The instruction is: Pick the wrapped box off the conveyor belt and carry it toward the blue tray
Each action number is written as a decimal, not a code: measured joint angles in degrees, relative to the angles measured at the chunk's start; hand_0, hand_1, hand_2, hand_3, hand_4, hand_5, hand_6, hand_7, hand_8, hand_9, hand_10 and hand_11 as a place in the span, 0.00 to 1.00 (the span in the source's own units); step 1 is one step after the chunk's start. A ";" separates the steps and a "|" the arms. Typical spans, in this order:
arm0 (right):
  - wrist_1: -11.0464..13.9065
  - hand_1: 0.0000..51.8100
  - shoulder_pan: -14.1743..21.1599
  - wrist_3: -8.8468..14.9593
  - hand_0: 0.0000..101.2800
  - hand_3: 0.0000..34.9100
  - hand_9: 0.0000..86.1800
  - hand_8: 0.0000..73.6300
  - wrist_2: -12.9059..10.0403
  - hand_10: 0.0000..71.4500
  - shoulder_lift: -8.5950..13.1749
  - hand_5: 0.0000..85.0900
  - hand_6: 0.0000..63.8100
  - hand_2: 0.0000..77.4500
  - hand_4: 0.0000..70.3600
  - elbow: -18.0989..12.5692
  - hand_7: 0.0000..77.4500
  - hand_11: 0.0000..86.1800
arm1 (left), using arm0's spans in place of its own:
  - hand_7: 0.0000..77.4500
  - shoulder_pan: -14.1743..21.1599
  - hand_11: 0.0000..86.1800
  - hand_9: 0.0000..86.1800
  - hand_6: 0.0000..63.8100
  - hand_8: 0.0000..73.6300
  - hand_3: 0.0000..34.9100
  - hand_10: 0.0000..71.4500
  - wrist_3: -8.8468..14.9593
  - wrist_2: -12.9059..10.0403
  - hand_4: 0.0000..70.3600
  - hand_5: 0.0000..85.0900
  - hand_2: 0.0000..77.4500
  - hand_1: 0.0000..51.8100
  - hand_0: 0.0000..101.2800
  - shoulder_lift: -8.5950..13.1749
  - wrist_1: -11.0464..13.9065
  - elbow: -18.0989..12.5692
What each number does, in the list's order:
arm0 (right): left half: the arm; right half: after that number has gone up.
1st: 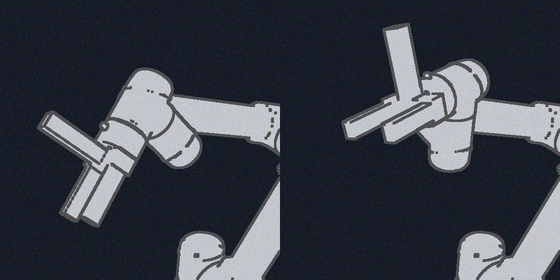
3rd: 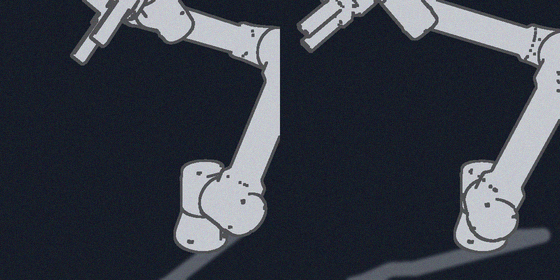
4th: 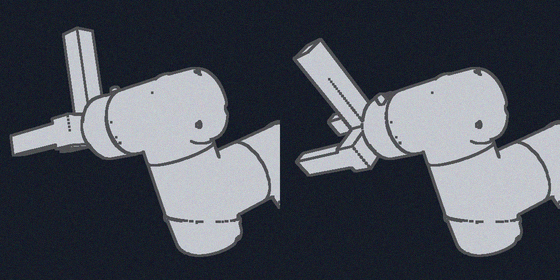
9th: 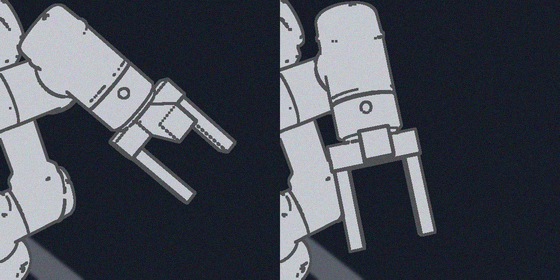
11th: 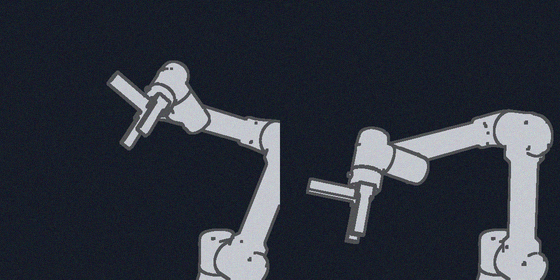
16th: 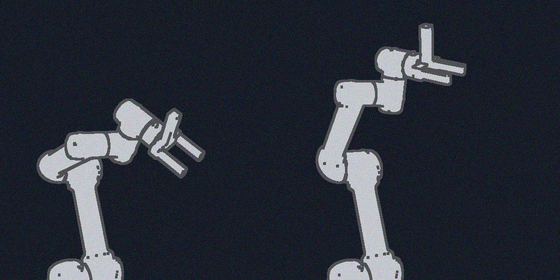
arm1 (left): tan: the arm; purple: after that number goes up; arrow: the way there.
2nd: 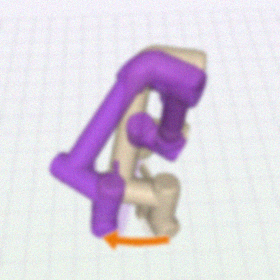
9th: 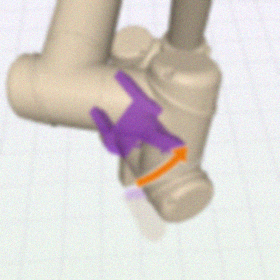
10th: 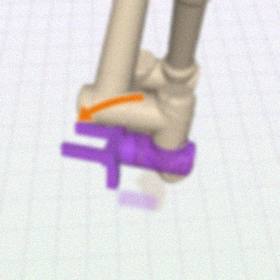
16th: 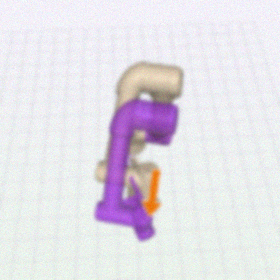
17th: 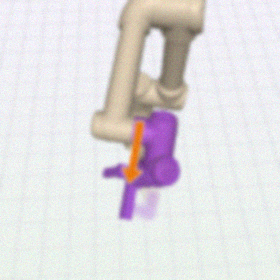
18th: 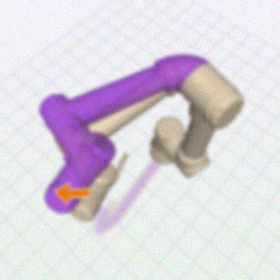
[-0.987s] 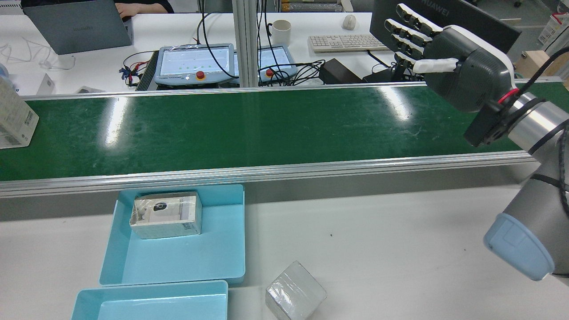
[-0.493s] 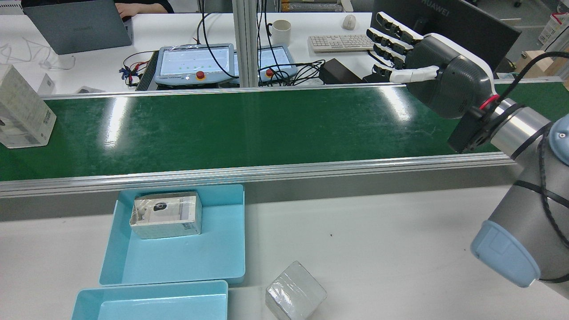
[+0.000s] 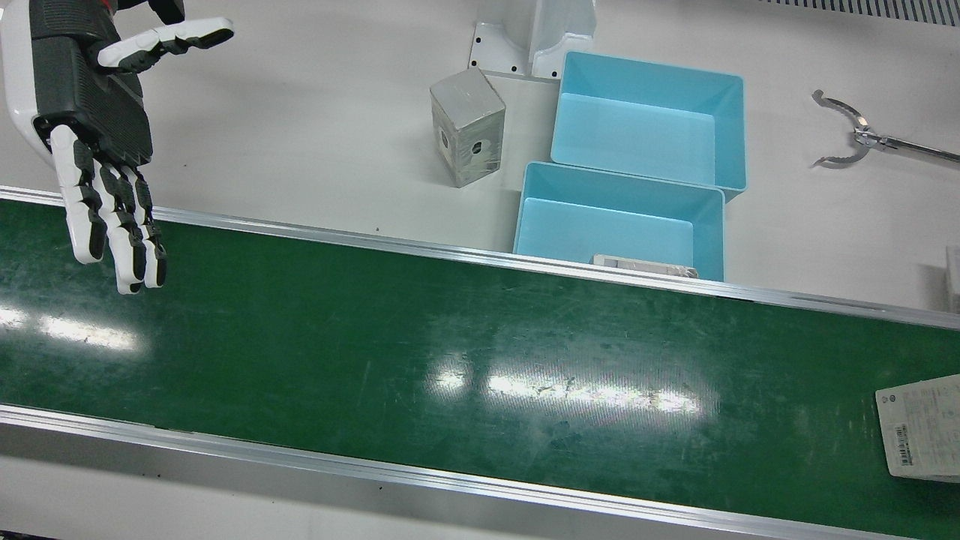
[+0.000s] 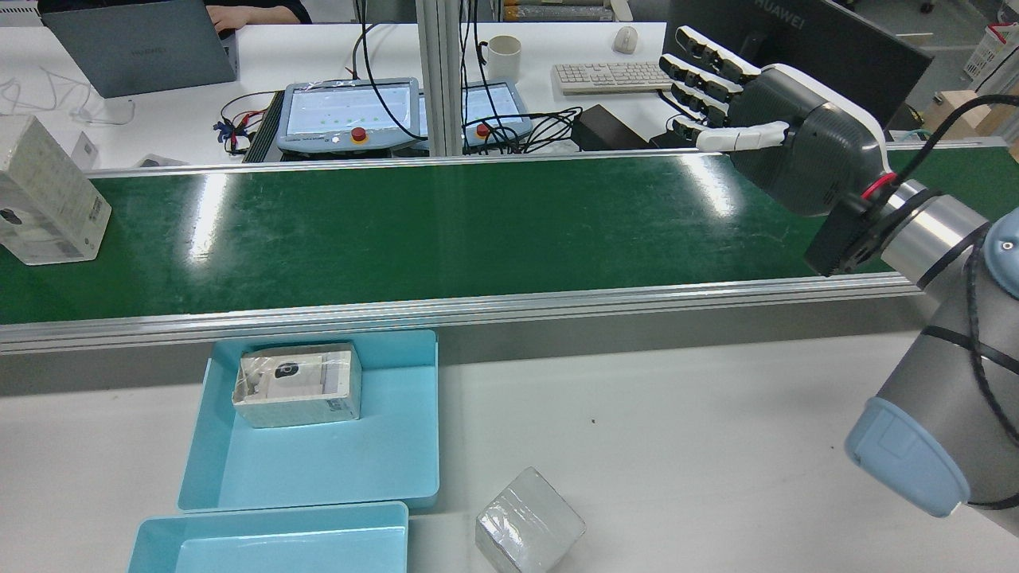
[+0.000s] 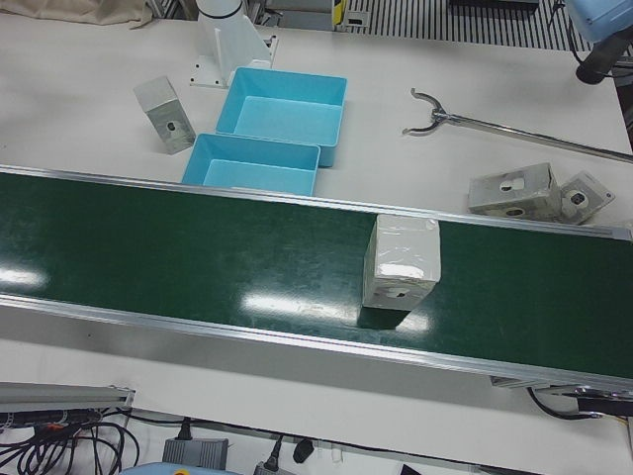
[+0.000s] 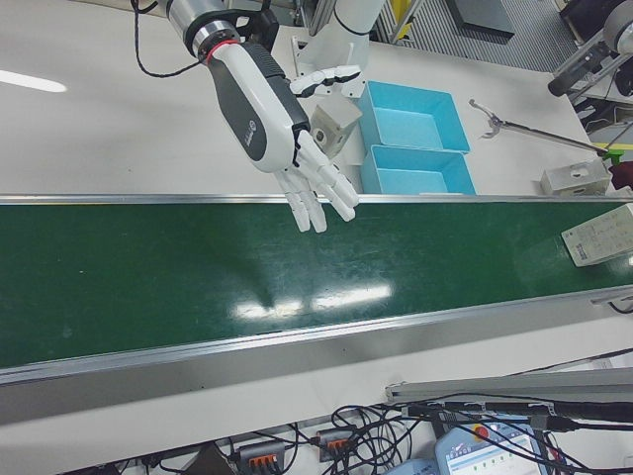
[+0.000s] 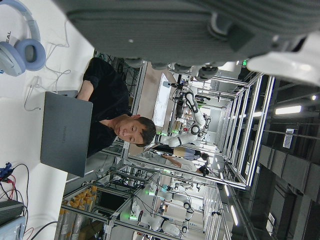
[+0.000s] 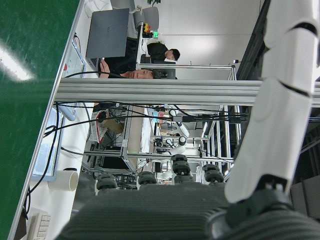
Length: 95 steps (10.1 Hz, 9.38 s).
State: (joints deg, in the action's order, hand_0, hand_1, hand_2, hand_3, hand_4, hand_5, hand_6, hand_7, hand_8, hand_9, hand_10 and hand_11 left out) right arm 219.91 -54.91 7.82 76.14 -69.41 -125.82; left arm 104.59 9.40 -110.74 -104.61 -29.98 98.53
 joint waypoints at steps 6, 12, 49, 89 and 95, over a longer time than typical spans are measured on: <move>-0.03 0.20 0.45 -0.17 0.43 0.53 0.02 0.01 0.01 0.02 0.35 0.03 0.00 0.14 0.00 0.08 0.00 0.04 | 0.00 0.00 0.00 0.00 0.00 0.00 0.00 0.00 0.00 0.00 0.00 0.01 0.01 0.00 0.00 0.00 0.00 0.00; -0.27 0.20 0.49 -0.40 0.43 0.55 0.02 0.01 -0.02 0.02 0.33 0.04 0.00 0.15 0.00 0.15 0.00 0.04 | 0.00 0.00 0.00 0.00 0.00 0.00 0.00 0.00 0.00 0.00 0.00 0.01 0.01 0.00 0.00 0.00 0.00 0.00; -0.44 0.20 1.21 -0.82 0.41 0.56 0.02 0.01 -0.02 0.04 0.31 0.05 0.00 0.18 0.00 0.36 0.00 0.05 | 0.00 0.00 0.00 0.00 0.00 0.00 0.00 0.00 0.00 0.00 0.00 0.01 0.01 0.00 0.00 0.00 0.00 0.00; -22.57 0.19 14.37 12.42 0.45 0.00 0.02 0.04 -16.48 0.05 21.34 0.14 0.14 0.24 0.22 35.07 0.18 0.08 | 0.00 0.00 0.00 0.00 0.00 0.00 0.00 0.00 0.00 0.00 0.00 0.01 0.01 0.00 0.00 0.00 0.00 0.00; -22.16 0.00 14.62 12.90 0.41 0.00 0.54 0.69 -16.79 0.66 21.16 0.75 0.61 0.41 0.20 30.07 0.57 0.58 | 0.00 0.00 0.00 0.00 0.00 0.00 0.00 0.00 0.00 0.00 0.00 0.01 0.01 0.00 0.00 0.00 0.00 0.00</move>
State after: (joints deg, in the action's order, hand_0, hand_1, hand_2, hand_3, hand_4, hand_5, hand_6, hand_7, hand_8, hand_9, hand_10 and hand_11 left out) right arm 197.75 -40.29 20.72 59.35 -48.25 -95.75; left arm 104.58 9.40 -110.74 -104.61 -29.98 98.53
